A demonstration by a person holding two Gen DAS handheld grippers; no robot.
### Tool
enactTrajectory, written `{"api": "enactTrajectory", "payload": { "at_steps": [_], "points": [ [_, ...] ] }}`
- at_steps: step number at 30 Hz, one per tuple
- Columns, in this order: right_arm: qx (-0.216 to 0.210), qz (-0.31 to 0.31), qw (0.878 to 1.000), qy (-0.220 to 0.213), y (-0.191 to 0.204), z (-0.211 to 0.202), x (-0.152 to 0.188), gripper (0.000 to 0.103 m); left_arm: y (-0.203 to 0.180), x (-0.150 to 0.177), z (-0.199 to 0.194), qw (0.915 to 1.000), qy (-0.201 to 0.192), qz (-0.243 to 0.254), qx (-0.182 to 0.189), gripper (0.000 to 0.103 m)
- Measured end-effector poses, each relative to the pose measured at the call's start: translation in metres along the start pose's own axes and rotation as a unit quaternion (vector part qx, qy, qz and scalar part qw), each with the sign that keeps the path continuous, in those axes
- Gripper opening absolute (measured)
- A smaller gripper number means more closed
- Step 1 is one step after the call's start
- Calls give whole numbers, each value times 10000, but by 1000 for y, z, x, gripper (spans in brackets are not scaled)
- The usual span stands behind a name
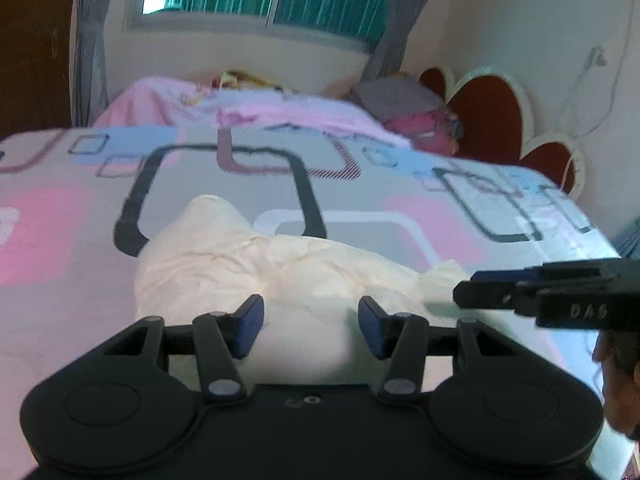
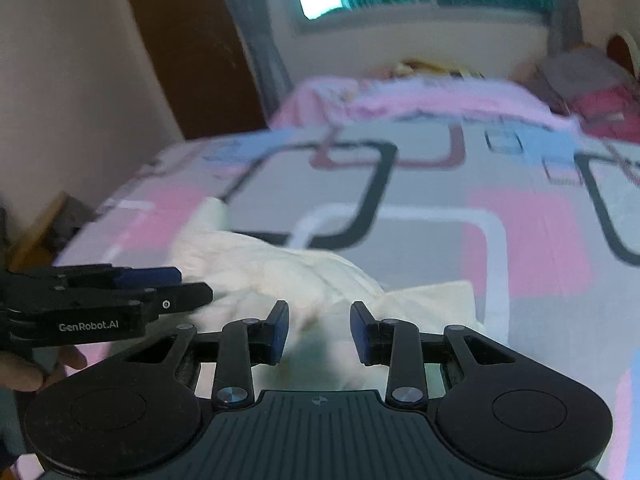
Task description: Fold large clothes
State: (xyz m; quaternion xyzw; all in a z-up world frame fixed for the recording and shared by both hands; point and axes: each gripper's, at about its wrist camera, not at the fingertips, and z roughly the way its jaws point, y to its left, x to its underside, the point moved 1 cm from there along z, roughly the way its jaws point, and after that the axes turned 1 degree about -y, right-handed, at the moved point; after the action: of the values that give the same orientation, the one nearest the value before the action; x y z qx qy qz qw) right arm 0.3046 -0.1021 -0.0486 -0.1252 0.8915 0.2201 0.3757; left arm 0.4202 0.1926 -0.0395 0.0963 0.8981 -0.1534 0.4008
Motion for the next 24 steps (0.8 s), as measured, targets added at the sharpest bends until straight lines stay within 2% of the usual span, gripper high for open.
{"api": "enactTrajectory", "payload": {
  "at_steps": [4,7,11,14,18,21,24],
  "points": [
    [-43,-300,9993,219,10,-8,18,34,-13,23,-33,9999,-80,25,78,50],
    [107,-276,9979,585,4,12,37,34,-23,40,-27,9997,144,189,-115,50],
    [172,-89,9976,659,-3,18,46,34,-30,47,-20,9988,245,278,-333,50],
    [36,-147,9989,437,4,-10,46,34,-38,48,-42,9991,121,237,-319,50],
    [-259,-347,9989,151,17,-62,61,34,-49,70,-83,9989,-106,184,-412,50],
    [-325,-512,9978,281,26,-78,83,34,-51,91,-101,9988,-139,-27,-458,50],
    [-128,-602,9962,621,29,-68,108,34,-48,108,-98,9985,1,-186,-518,50]
  ]
}}
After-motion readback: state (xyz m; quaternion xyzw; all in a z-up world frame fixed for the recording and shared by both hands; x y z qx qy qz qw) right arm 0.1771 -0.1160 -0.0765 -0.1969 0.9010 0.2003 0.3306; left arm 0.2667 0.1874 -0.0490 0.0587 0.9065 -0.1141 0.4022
